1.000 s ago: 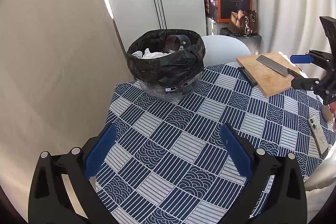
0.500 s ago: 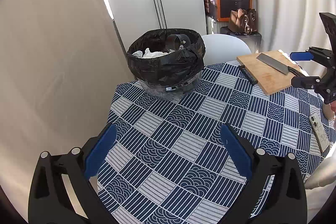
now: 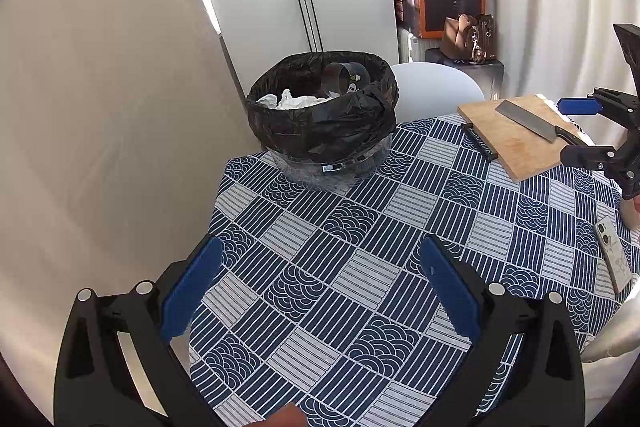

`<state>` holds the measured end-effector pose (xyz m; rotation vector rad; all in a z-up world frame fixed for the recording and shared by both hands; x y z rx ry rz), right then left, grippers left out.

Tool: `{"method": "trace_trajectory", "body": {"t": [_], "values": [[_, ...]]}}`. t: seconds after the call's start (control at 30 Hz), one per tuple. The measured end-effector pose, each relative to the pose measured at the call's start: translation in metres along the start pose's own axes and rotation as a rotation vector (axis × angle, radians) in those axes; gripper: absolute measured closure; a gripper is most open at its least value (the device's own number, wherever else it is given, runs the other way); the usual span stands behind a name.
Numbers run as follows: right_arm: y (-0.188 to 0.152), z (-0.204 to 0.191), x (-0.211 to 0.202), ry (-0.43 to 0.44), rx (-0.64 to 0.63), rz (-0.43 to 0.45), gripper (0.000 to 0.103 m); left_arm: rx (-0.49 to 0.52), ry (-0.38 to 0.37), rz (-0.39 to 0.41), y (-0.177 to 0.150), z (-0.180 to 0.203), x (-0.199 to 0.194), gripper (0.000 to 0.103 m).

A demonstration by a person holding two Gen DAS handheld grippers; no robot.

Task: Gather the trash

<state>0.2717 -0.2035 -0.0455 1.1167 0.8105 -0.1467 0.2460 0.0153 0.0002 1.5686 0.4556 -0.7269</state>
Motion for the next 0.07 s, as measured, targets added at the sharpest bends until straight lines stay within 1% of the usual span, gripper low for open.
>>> {"method": "trace_trajectory", "body": {"t": [0.07], "values": [[-0.0003,0.0016,0.0013,-0.002,0.001,-0.002,0.011,-0.003,-0.001,-0.001,0.0008,0.0005,0.0020,0.006]]}}
Point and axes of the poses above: each gripper's, at about its wrist camera, not at the fingertips, and x roughly the way its jaws point, z to its right, y to its top, the point moved 5 cm from there along x, roughly the way its jaws point, and after that the axes turned 15 degrees about -x, right-handed, at the moved point
